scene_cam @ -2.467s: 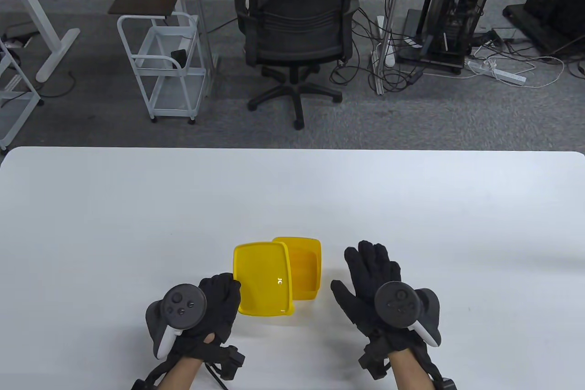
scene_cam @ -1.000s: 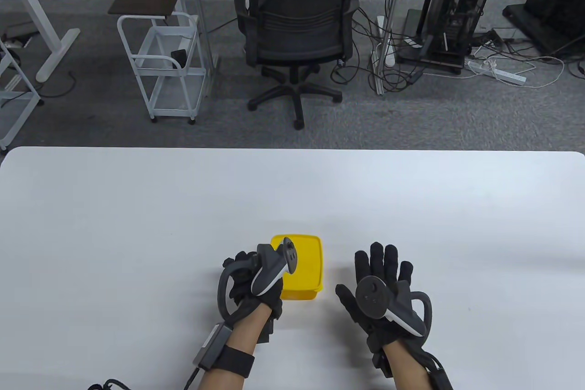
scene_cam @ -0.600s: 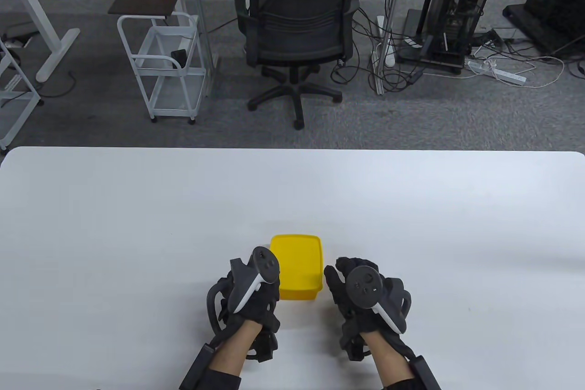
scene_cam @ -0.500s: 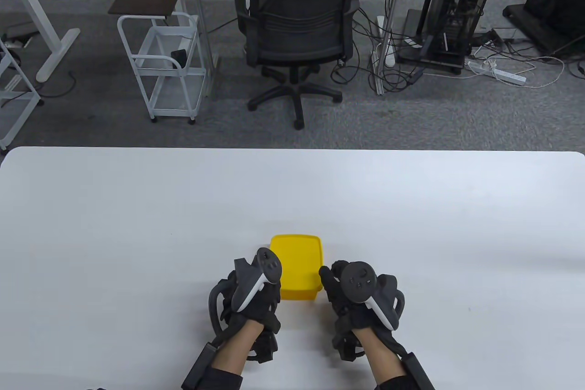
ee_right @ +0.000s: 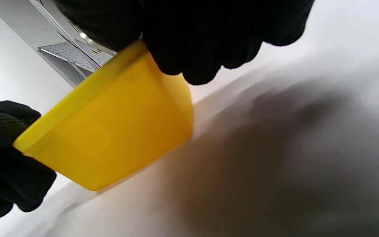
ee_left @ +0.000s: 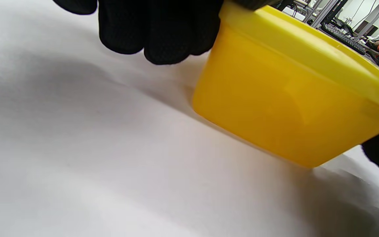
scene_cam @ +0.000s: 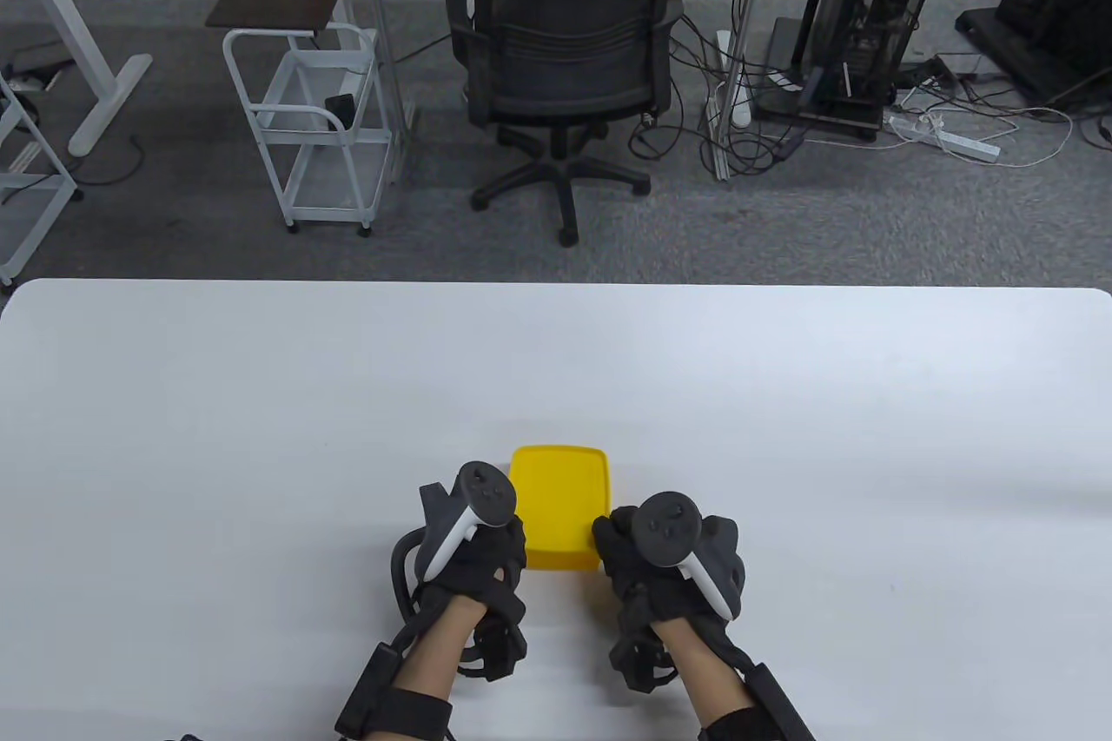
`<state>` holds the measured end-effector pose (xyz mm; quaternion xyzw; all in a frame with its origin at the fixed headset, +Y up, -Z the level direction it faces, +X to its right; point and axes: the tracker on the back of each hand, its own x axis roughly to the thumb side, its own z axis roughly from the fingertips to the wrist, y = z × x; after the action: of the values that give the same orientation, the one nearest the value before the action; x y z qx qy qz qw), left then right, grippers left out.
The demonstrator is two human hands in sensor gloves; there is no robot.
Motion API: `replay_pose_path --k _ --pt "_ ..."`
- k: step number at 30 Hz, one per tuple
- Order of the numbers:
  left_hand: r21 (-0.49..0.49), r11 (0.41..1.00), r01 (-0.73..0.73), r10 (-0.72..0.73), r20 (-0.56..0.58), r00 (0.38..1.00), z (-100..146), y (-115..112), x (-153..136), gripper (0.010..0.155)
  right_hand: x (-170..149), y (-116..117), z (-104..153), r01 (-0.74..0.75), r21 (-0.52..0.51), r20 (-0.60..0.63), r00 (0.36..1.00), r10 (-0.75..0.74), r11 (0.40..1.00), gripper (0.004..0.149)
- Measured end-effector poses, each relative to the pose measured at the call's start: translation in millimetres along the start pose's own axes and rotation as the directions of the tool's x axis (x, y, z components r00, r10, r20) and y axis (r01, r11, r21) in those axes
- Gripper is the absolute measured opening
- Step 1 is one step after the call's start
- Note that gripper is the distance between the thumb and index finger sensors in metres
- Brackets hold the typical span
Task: Cover the plastic food container
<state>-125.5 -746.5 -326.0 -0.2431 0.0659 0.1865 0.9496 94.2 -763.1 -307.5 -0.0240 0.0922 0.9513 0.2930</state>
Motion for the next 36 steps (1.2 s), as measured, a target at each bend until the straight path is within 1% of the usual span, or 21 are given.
replay_pose_path --k 3,5,6,11,12,13,15,16,17,18,20,23,25,26,27,28,29,31,32,34,36 --pt "-0.026 1.000 0.014 -0.014 0.001 1.000 -1 1 2 0.046 -1 0 -2 0.038 0.013 -0.009 0.999 -0.038 0.999 0.042" --pt "-0.110 0.992 0.062 -0.061 0.007 0.998 -4 3 3 0.046 0 0 -2 0.026 0.023 0.001 1.000 -0.026 0.999 0.042" --pt "-0.132 0.988 0.076 -0.076 0.007 0.997 -3 4 3 0.046 0 0 -3 0.031 0.030 -0.001 1.000 -0.031 0.999 0.042" --pt "-0.181 0.978 0.104 -0.100 0.029 0.995 -9 5 4 0.046 4 -1 -6 -0.005 0.090 -0.004 1.000 0.005 0.996 0.041" --pt "-0.185 0.976 0.112 -0.109 0.027 0.994 -11 0 3 0.045 5 -2 -7 -0.010 0.097 -0.003 1.000 0.011 0.995 0.041" --pt "-0.191 0.972 0.137 -0.131 0.047 0.990 -9 2 3 0.045 6 -2 -7 -0.031 0.105 -0.002 0.999 0.032 0.994 0.041" --pt "-0.150 0.969 0.194 -0.189 0.048 0.981 -7 -1 5 0.046 8 4 -6 -0.079 0.101 0.009 0.997 0.078 0.992 0.040" --pt "-0.130 0.966 0.224 -0.220 0.049 0.974 -6 -2 7 0.045 8 2 -4 -0.128 0.108 0.014 0.992 0.128 0.986 0.041" --pt "-0.122 0.958 0.259 -0.256 0.040 0.966 -5 -2 9 0.046 9 5 -3 -0.127 0.069 0.019 0.992 0.126 0.990 0.041" --pt "-0.118 0.951 0.285 -0.283 0.034 0.959 -4 -2 11 0.046 11 6 -1 -0.157 0.062 0.021 0.987 0.156 0.986 0.041" --pt "-0.094 0.948 0.305 -0.305 0.025 0.952 -3 -3 12 0.046 13 8 1 -0.197 0.033 0.026 0.980 0.196 0.980 0.041" --pt "-0.065 0.954 0.292 -0.290 0.038 0.956 -1 -4 8 0.047 15 9 4 -0.251 -0.016 0.043 0.967 0.251 0.968 0.042" --pt "-0.001 0.953 0.302 -0.302 0.030 0.953 4 -5 6 0.049 12 8 5 -0.287 -0.052 0.054 0.956 0.290 0.957 0.045" --pt "0.053 0.941 0.334 -0.335 0.005 0.942 9 -3 6 0.053 9 4 5 -0.295 -0.074 0.054 0.953 0.299 0.953 0.048" --pt "0.095 0.927 0.362 -0.364 -0.005 0.932 12 0 5 0.056 5 -4 6 -0.304 -0.118 0.043 0.949 0.311 0.945 0.054" --pt "0.128 0.915 0.382 -0.385 -0.006 0.923 14 4 4 0.058 2 -12 7 -0.307 -0.176 0.028 0.948 0.317 0.935 0.055" --pt "0.166 0.904 0.394 -0.401 0.008 0.916 19 11 3 0.060 -3 -20 9 -0.305 -0.241 0.018 0.948 0.318 0.921 0.056" --pt "0.225 0.905 0.361 -0.378 0.034 0.925 30 26 -2 0.062 -16 -37 13 -0.345 -0.305 0.026 0.929 0.370 0.888 0.057" --pt "0.241 0.911 0.334 -0.357 0.059 0.932 34 31 -5 0.063 -19 -39 14 -0.359 -0.303 0.034 0.922 0.386 0.883 0.058" --pt "0.267 0.928 0.258 -0.311 0.178 0.934 43 42 -17 0.066 -30 -45 18 -0.411 -0.285 0.072 0.892 0.447 0.866 0.060" --pt "0.303 0.926 0.224 -0.301 0.236 0.924 51 47 -31 0.066 -38 -50 20 -0.452 -0.248 0.095 0.869 0.485 0.857 0.064"
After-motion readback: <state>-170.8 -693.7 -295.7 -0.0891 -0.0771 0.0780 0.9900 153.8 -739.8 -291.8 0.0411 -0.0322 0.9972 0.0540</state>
